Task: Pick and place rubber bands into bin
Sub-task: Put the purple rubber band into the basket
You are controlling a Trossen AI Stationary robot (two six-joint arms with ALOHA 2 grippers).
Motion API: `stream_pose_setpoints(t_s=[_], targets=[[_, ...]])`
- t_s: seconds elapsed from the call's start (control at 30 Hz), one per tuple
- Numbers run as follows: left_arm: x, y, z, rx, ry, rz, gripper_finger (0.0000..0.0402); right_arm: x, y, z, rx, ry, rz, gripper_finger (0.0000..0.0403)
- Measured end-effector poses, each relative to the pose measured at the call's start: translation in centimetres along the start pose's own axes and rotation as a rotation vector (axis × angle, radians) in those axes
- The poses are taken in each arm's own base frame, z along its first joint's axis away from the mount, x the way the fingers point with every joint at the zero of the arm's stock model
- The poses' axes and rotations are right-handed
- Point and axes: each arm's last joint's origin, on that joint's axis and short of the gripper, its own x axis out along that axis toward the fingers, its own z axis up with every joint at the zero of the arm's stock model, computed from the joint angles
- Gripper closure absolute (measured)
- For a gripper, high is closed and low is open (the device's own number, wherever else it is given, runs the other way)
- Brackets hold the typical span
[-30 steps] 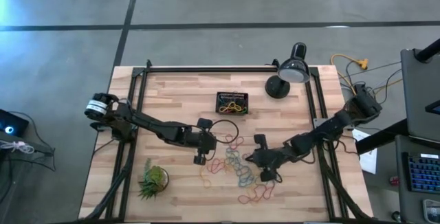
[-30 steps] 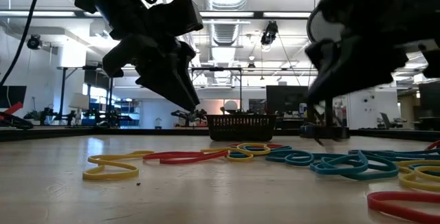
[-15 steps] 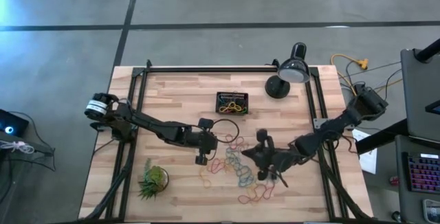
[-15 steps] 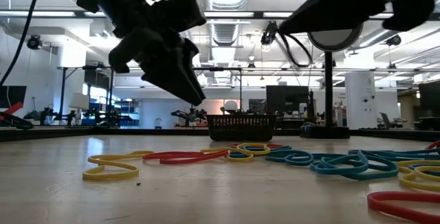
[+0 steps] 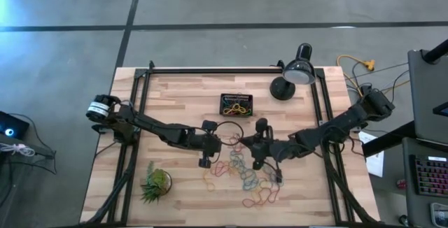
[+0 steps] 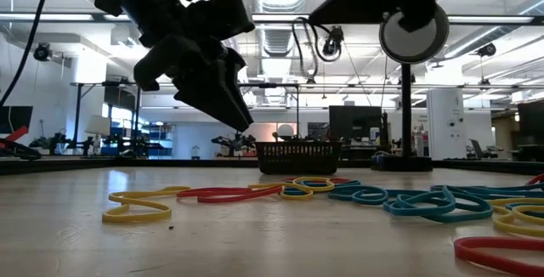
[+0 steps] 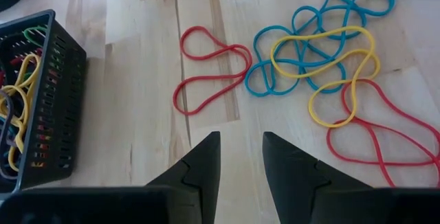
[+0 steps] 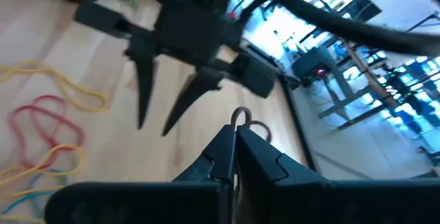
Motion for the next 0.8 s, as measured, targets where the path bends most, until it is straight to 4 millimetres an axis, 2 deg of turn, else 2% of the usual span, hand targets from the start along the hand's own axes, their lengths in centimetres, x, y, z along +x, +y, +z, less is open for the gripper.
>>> stream_pose_setpoints(t_s=[0.5,0.63,0.8], targets=[[0.0,0.0,0.0,0.001,0.001,0.000,0.0308,1.5,-3.6,2.1,-0.069,-0.012,-0.094,0.0394],[0.0,0.0,0.0,0.001,0.002,-0.001,0.0308,2.2,-4.7,1.5,-0.070,0.030,-0.118,0.0394],[0.0,0.1,0.0,0.001,0.005,0.043,0.0308,3.3,-6.2,-0.3,-0.016,0.131,-0.111,0.0394]])
